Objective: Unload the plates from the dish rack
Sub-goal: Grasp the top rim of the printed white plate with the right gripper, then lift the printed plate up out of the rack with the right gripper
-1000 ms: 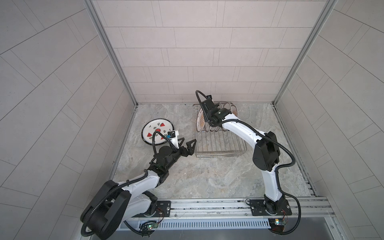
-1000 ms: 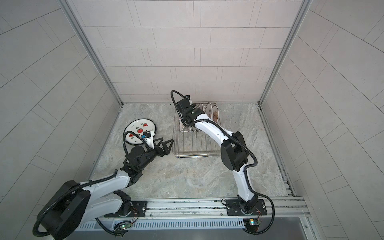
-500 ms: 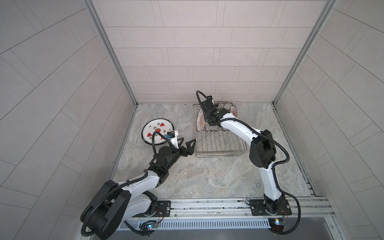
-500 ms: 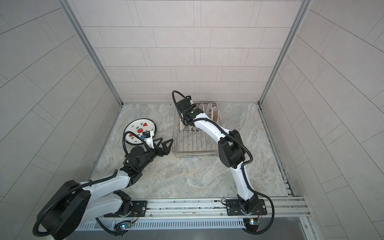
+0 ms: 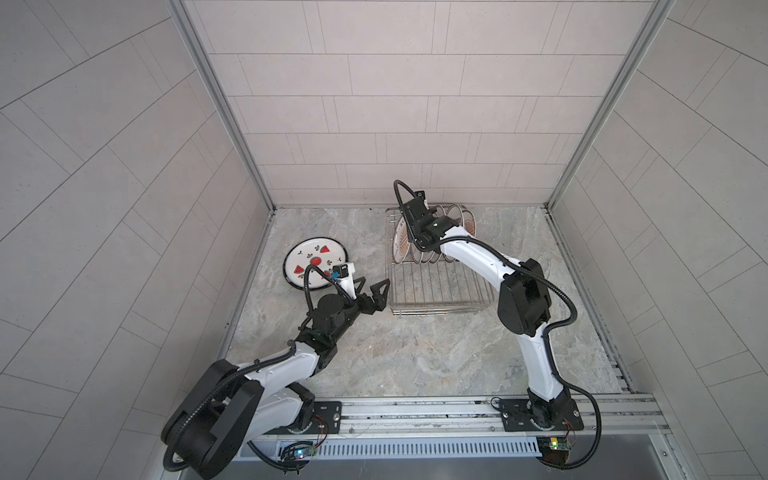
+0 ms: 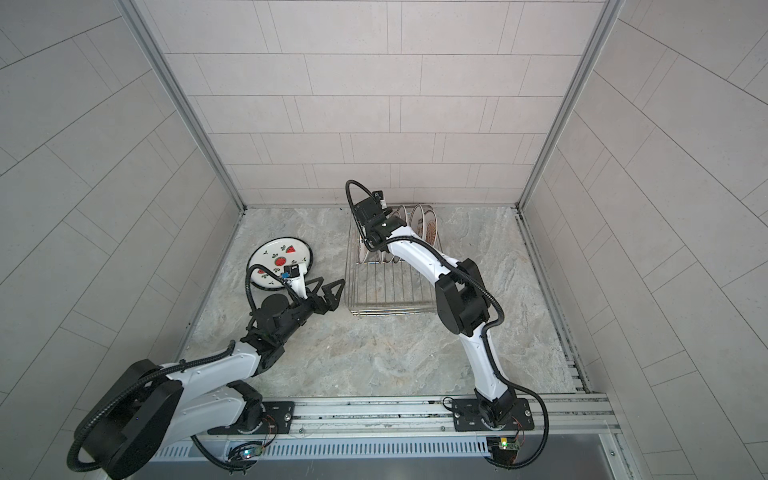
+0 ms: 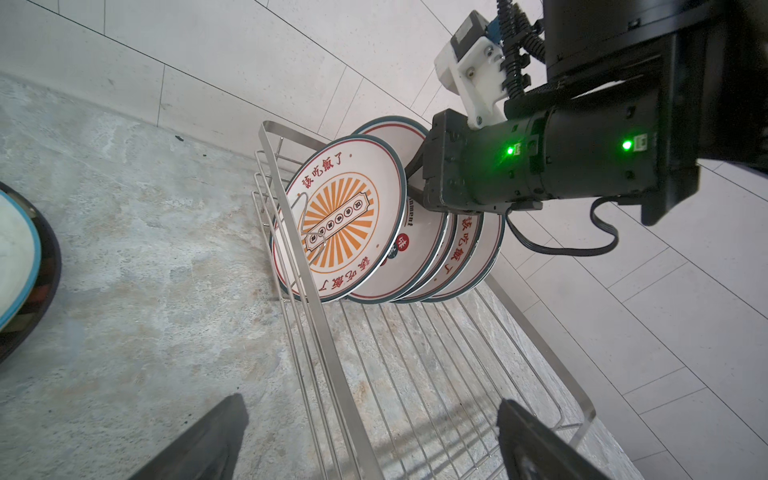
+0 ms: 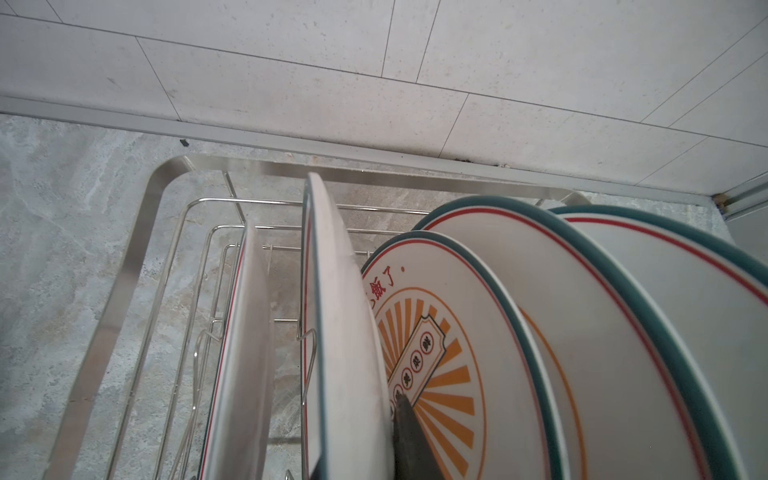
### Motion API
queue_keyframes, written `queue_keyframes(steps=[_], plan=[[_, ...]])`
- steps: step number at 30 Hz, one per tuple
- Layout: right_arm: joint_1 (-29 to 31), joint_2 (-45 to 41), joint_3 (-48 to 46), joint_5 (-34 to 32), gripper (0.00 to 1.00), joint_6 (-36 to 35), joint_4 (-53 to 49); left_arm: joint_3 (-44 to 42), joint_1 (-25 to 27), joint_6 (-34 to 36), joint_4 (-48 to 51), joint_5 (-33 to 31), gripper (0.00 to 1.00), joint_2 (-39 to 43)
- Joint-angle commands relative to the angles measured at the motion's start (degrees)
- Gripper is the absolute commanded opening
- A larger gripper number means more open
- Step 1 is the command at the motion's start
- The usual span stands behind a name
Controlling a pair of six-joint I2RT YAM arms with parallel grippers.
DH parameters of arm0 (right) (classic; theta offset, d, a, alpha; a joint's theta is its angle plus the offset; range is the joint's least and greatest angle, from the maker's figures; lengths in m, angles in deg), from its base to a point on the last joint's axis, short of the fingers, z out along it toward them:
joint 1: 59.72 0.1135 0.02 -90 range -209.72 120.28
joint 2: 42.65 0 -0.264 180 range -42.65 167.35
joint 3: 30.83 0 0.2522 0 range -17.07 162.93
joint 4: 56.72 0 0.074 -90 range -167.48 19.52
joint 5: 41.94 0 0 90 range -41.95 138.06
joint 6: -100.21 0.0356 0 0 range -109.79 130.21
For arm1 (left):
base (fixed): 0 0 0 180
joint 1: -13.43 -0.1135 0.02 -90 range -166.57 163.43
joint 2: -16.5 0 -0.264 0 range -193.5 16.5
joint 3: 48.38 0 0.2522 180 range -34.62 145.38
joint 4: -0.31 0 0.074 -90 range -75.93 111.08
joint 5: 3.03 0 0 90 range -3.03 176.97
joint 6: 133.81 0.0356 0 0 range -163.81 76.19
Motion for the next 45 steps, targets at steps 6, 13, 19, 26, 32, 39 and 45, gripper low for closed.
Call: queue_keyframes(steps=[6, 13, 19, 26, 32, 39, 45], plan=[[0.26, -0.81, -1.83, -2.01, 0.16, 1.8, 3.34, -0.86, 0.21, -0.28, -1.58, -1.18, 1.0, 1.87], [0.85, -3.18, -2.01, -3.8, 0.13, 1.02, 3.42, -1.18, 0.21, -0.47, -1.34, -1.5, 1.0, 2.66], [1.14, -5.75, -3.12, -5.59, 0.12, -0.02, 3.65, -1.38, 0.21, -0.68, -1.31, -1.6, 1.0, 2.89], [1.31, -8.76, -3.72, -6.3, 0.12, -1.17, 2.7, -1.56, 0.22, -1.16, -1.4, -1.69, 1.0, 3.17], [1.91, -12.16, -5.35, -6.89, 0.12, -3.0, 2.88, -1.64, 0.26, -1.14, -0.86, -1.72, 1.0, 3.85], [2.43, -15.11, -5.12, -7.16, 0.11, -5.29, 0.63, -1.92, 0.21, -1.04, -0.02, -2.22, 1.0, 5.0], [2.85, -19.88, -8.68, -4.5, 0.11, -6.34, 1.33, -1.65, 0.28, -0.64, 1.03, -3.31, 1.0, 4.91]])
